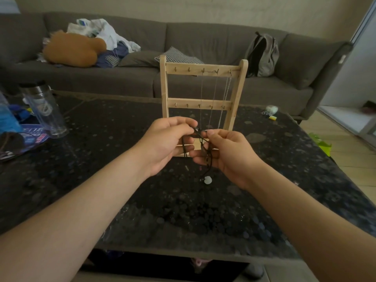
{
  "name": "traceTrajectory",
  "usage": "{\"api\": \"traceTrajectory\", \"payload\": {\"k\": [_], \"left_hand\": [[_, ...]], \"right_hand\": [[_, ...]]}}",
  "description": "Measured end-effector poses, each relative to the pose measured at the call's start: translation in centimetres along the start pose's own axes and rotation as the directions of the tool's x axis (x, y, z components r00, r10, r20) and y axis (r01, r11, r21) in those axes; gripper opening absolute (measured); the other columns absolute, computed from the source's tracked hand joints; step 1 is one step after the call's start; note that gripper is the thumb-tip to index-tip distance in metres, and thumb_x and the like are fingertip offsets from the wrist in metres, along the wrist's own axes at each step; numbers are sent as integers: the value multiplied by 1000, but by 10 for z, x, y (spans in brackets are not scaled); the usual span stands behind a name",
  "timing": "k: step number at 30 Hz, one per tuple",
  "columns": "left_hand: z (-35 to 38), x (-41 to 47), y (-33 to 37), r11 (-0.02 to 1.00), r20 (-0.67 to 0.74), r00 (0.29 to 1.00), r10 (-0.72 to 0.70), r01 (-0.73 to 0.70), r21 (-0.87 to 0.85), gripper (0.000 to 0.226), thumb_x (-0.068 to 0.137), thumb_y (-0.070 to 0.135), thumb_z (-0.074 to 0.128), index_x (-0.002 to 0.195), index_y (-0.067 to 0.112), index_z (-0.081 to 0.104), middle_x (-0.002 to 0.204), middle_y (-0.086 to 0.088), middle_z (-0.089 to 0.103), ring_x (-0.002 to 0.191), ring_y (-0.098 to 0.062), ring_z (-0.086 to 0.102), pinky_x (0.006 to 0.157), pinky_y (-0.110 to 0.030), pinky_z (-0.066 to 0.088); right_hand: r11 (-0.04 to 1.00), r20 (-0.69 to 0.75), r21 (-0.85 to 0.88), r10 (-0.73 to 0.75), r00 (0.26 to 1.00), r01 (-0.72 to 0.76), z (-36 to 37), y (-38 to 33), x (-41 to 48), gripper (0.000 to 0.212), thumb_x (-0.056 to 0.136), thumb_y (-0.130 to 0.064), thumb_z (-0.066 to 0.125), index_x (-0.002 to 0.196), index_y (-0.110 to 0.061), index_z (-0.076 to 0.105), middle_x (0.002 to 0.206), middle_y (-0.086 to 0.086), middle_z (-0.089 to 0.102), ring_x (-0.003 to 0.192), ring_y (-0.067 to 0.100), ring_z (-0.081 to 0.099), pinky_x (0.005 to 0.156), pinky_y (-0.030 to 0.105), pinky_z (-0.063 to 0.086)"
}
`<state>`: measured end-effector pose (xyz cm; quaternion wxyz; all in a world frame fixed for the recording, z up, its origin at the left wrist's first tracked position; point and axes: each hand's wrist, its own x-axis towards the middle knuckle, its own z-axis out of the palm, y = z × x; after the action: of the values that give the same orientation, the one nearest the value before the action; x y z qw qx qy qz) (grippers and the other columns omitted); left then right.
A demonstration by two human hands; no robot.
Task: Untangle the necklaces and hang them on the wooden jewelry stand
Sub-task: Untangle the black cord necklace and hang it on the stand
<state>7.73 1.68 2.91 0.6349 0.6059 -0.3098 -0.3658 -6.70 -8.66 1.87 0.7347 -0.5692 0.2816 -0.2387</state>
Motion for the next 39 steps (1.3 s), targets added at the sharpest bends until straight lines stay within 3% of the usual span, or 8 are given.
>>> {"api": "traceTrajectory", "payload": {"k": [3, 6, 12, 18, 23, 33, 36, 39], "left_hand": [[-3, 0, 0, 998, -23, 999, 41, -39, 58, 22, 105, 3, 62, 107, 17, 78, 94, -2, 71, 86, -16, 66, 86, -38, 61], [-7, -2, -1, 970, -23, 991, 131, -123, 209, 26, 101, 2, 67, 109, 23, 79, 105, 4, 76, 98, -12, 70, 85, -30, 54], [-9, -2, -3, 916, 17, 975, 223, -215, 339, 37, 92, 0, 80, 115, 29, 75, 104, 12, 80, 97, 3, 73, 94, -26, 52], [-11, -2, -2, 900, 34, 971, 236, -232, 369, 32, 90, 8, 86, 113, 29, 78, 105, 13, 79, 101, -1, 73, 91, -26, 58], [-12, -3, 0, 917, 68, 979, 191, -202, 343, 29, 92, 8, 83, 111, 30, 80, 105, 9, 74, 97, -5, 70, 80, -24, 54], [-7, 0, 1, 888, 71, 994, 89, -111, 445, 26, 108, 20, 59, 115, 32, 80, 127, 15, 70, 132, -8, 54, 123, -47, 37], [-11, -1, -2, 845, 113, 986, 120, -161, 510, 25, 108, 21, 65, 119, 37, 80, 124, 18, 73, 124, 0, 58, 118, -38, 41], [-13, -2, -3, 832, 132, 981, 141, -190, 521, 20, 104, 24, 71, 113, 37, 82, 108, 21, 74, 93, 11, 60, 103, -35, 44]], "right_hand": [[1000, -37, 7, -7, 999, 7, 0, 1, 2, 24, 115, -17, 48, 120, -1, 65, 95, 14, 68, 82, 28, 80, 64, 31, 62], [995, -95, -94, -39, 995, 30, -2, 2, 5, 19, 111, -22, 57, 113, -11, 73, 101, 7, 72, 88, 18, 73, 73, 30, 55], [947, -73, -289, -166, 983, 138, -4, 2, 2, 15, 100, -30, 75, 103, -18, 83, 78, -13, 72, 74, -10, 62, 85, 28, 41], [964, -137, -209, -198, 971, 167, -3, 6, 7, 15, 103, -29, 71, 101, -19, 82, 90, -2, 77, 96, 16, 69, 96, 36, 52], [977, -203, -115, -197, 959, 177, -4, 6, 9, 19, 109, -24, 62, 98, -14, 73, 86, 0, 75, 94, 17, 76, 105, 43, 55], [980, -251, 1, -194, 948, 201, -3, 4, 9, 12, 110, -18, 60, 116, -13, 69, 93, 0, 74, 84, 11, 75, 76, 29, 55], [978, -244, -28, -208, 947, 208, -6, 5, 12, 15, 106, -13, 64, 120, -17, 68, 96, 0, 75, 82, 8, 66, 74, 28, 49], [974, -215, -98, -222, 951, 205, -8, 5, 11, 24, 105, -9, 65, 124, -24, 68, 102, 2, 73, 85, 10, 62, 80, 31, 46]]}}
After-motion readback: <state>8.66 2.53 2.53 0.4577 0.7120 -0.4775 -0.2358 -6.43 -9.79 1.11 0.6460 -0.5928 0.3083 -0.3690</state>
